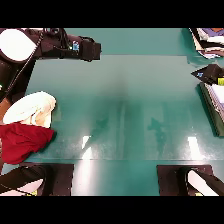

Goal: Fold the shirts.

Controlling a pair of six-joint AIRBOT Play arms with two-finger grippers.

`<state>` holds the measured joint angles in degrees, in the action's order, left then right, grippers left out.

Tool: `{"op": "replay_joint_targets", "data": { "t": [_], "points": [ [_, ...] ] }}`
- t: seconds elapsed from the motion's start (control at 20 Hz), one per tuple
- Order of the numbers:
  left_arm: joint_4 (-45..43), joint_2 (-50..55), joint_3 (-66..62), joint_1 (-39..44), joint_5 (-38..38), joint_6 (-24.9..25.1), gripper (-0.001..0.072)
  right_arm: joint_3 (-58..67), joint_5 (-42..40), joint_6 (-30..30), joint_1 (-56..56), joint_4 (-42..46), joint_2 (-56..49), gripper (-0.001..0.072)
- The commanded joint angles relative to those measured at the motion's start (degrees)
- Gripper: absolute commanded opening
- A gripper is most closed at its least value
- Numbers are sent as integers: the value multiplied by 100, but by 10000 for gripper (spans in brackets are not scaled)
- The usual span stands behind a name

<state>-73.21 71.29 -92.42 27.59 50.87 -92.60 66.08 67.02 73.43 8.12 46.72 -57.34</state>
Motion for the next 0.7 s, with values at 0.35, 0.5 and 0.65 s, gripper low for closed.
{"op": "replay_joint_targets", "data": {
  "t": [0.35,0.5,0.65],
  "points": [
    [-2411,-730,376,-2129,2988,258,27,-2,162,2,-4,-2,4,17],
    [-2409,-723,1259,-2898,2881,212,719,-2,151,2,-4,-2,4,17],
    [-2385,-721,2481,-3239,1880,131,651,-2,149,2,-4,-2,4,17]
  ]
}}
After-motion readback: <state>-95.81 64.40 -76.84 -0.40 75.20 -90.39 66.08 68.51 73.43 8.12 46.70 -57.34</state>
